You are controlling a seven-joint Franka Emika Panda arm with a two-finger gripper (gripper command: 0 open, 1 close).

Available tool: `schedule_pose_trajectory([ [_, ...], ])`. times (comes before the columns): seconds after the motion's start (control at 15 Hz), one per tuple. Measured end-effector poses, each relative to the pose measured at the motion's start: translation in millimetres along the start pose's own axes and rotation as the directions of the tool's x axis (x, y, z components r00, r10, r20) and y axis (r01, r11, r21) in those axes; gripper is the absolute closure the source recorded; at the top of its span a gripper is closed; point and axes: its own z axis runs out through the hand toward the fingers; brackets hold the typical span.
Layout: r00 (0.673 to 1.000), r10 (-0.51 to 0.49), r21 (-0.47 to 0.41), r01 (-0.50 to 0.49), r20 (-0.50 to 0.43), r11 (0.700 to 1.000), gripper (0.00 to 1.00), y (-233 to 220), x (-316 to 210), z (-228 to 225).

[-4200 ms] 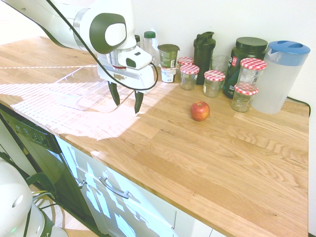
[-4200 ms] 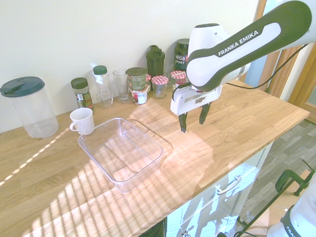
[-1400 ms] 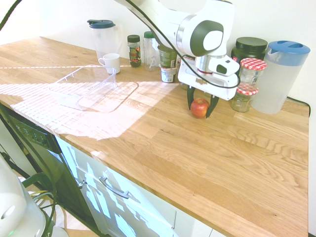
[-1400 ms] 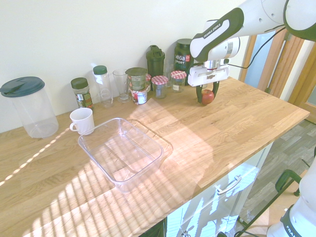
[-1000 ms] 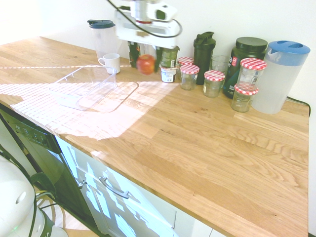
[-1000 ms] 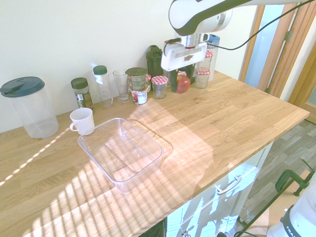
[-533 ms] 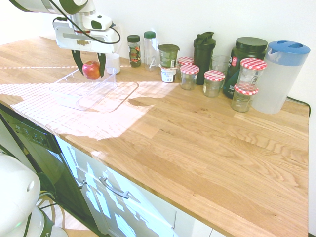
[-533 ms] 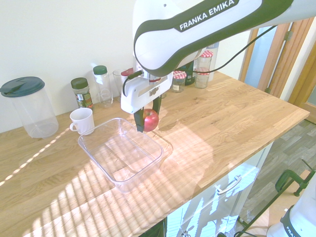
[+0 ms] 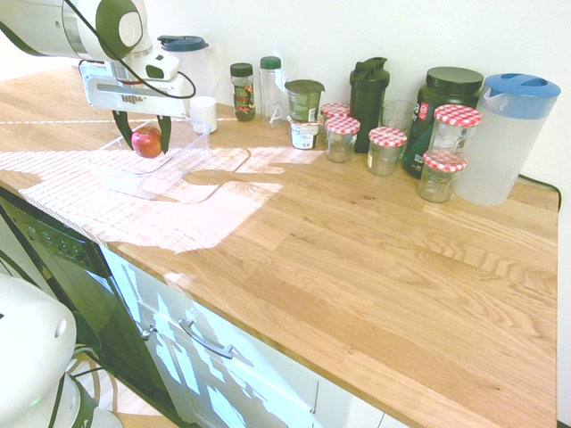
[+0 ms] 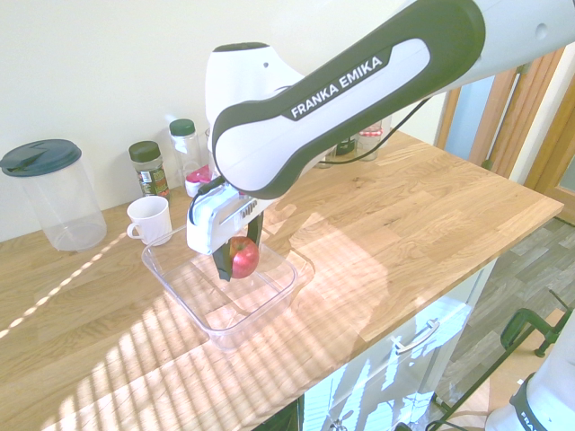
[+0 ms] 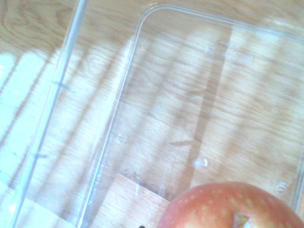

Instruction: Put the apple into the container

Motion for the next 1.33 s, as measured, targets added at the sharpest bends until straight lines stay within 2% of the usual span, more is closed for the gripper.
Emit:
schedule_pose_trajectory([
  [0.13,1.000,0.010,0.002,-0.009,-0.012,1.000,1.00,-4.6,3.9,13.6],
  [0.2,0.999,0.013,-0.001,-0.013,-0.031,1.000,0.00,-7.9,8.4,20.0],
  [0.53,0.998,0.028,-0.029,-0.029,-0.051,0.999,0.00,-21.0,24.3,44.2],
  [1.0,0.998,0.045,-0.022,-0.046,-0.054,0.999,0.00,-20.2,27.9,44.4],
  [1.13,0.998,0.037,-0.004,-0.037,-0.052,0.999,0.00,-22.1,28.0,31.6],
  [1.33,0.998,0.015,0.012,-0.014,-0.058,1.000,0.00,-16.6,22.6,-31.4],
])
